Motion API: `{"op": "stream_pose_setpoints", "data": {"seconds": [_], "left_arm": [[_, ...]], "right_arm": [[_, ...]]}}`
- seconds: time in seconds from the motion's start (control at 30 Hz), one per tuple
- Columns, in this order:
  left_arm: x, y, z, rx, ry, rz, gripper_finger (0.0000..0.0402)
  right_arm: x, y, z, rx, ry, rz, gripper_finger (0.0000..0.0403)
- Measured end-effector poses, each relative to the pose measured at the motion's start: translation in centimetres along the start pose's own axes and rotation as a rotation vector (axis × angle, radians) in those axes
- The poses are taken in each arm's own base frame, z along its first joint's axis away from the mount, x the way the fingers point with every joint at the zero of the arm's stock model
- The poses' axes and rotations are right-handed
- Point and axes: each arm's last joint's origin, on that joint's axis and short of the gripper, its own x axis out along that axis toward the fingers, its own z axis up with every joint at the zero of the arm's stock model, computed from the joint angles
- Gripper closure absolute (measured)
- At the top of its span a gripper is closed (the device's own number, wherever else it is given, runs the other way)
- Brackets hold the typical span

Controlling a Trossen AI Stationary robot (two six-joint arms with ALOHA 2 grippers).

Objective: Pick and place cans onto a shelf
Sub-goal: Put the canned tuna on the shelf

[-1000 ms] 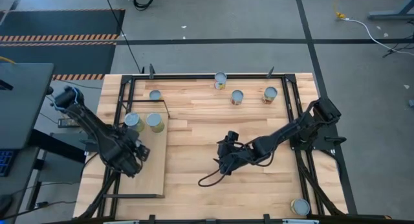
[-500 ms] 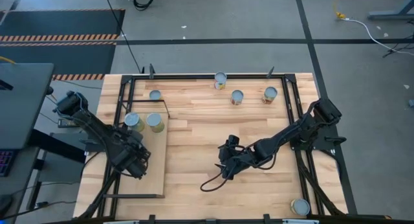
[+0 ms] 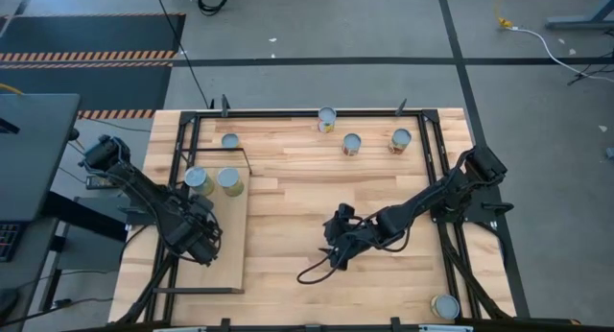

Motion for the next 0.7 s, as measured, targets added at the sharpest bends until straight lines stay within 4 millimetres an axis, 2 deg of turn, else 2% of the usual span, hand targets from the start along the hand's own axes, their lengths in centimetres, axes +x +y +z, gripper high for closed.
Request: {"op": "stream_pose_setpoints", "data": {"seconds": [0.37, 0.53, 0.7], "left_arm": [[0.0, 0.0, 0.0, -0.006, -0.011, -0.003, 0.0108], [0.0, 0.0, 0.0, -0.023, -0.010, 0.002, 0.0078], [0.0, 0.3, 0.1, -0.013, -0.015, 0.025, 0.0053]], "right_arm": [[-0.2, 0.6, 0.0, -0.011, -0.018, 0.033, 0.0046], [-0.6, 1.7, 0.2, -0.020, -0.037, 0.153, 0.0046], [-0.9, 2.4, 0.1, -0.023, -0.067, 0.174, 0.0046]]}}
